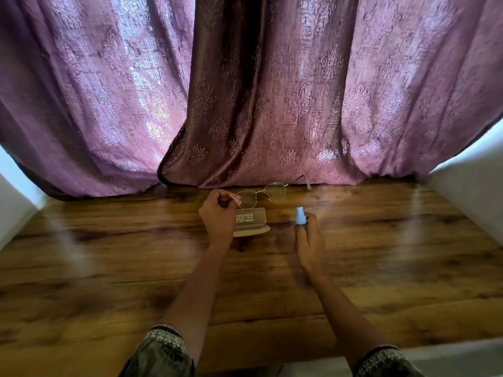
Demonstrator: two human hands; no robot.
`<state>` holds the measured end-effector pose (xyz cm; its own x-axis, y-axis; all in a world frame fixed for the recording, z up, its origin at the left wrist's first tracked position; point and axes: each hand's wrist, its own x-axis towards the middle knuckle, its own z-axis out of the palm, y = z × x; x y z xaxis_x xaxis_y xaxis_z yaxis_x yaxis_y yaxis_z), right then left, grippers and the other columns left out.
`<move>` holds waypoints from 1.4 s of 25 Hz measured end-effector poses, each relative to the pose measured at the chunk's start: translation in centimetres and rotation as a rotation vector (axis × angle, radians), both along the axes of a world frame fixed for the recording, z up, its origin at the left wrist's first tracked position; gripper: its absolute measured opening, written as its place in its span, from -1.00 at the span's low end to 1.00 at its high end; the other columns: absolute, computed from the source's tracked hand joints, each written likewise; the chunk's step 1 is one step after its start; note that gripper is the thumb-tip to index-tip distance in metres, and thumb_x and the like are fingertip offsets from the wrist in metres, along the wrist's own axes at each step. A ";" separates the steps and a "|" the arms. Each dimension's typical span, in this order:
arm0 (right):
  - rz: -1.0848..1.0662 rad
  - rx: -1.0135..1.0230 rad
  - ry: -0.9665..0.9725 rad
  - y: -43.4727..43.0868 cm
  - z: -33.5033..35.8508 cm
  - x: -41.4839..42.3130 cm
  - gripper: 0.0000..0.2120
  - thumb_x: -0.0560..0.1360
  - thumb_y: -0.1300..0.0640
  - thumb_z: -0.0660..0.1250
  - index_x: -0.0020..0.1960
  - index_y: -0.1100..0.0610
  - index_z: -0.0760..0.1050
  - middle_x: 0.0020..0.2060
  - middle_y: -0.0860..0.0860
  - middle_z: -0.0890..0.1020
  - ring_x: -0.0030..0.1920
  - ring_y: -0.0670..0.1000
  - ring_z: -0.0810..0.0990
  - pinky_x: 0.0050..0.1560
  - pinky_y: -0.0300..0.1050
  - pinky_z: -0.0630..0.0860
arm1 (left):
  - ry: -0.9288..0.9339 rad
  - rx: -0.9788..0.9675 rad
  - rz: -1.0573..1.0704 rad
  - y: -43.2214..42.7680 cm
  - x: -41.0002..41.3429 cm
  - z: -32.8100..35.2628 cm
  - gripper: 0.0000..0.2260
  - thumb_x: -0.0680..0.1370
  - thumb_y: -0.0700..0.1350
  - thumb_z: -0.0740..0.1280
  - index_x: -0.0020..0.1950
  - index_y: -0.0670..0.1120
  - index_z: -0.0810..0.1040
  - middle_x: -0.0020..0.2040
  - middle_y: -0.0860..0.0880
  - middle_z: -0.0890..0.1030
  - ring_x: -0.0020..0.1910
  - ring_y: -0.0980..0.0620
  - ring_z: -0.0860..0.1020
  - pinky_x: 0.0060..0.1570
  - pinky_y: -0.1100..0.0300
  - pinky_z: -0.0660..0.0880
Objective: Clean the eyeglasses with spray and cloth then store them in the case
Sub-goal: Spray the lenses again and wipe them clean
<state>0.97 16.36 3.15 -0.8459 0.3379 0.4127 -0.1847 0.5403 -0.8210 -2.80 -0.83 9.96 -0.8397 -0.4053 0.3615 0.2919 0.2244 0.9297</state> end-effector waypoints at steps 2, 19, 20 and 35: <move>-0.021 0.028 -0.030 0.5 -0.4 -0.7 -0.50 0.41 -0.10 -0.01 0.20 0.17 0.34 -0.29 0.11 0.52 -0.33 0.06 0.47 -0.30 -0.12 0.30 | -0.009 0.002 0.002 -0.1 -0.1 0.0 -0.83 0.37 -0.39 0.41 -0.26 -0.15 0.51 -0.38 0.14 0.51 -0.40 0.43 0.49 -0.30 0.59 0.37; -0.243 -0.087 -0.343 4.1 -1.9 -4.6 -0.70 0.46 0.33 0.30 0.19 0.20 0.44 0.03 0.20 0.61 -0.02 0.11 0.54 -0.11 -0.17 0.34 | -0.102 0.002 0.014 -0.5 -0.9 -0.6 -0.91 0.37 -0.33 0.44 -0.22 -0.21 0.56 -0.33 0.05 0.55 -0.41 0.45 0.49 -0.32 0.58 0.38; -0.243 -0.087 -0.347 4.2 -2.2 -4.6 -0.69 0.45 0.33 0.31 0.18 0.20 0.45 0.03 0.20 0.61 0.00 0.15 0.55 -0.10 -0.16 0.34 | -0.108 0.001 0.013 -0.4 -0.9 -0.5 -0.92 0.37 -0.33 0.44 -0.21 -0.21 0.57 -0.33 0.06 0.55 -0.41 0.45 0.49 -0.33 0.59 0.38; -0.385 0.018 -0.461 4.1 -4.0 -1.6 -0.66 0.43 0.05 0.36 0.09 0.19 0.37 0.11 0.19 0.49 0.05 0.22 0.50 0.02 0.14 0.49 | -0.109 -0.024 0.011 0.0 -0.5 -0.7 -0.91 0.38 -0.30 0.45 -0.18 -0.21 0.58 -0.28 0.01 0.58 -0.36 0.25 0.49 -0.34 0.57 0.40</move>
<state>-0.68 20.42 -0.86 -0.7573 0.6517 0.0409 0.4000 0.5125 -0.7598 -3.29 -0.85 9.31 -0.8700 -0.4075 0.2777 0.1866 0.2493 0.9503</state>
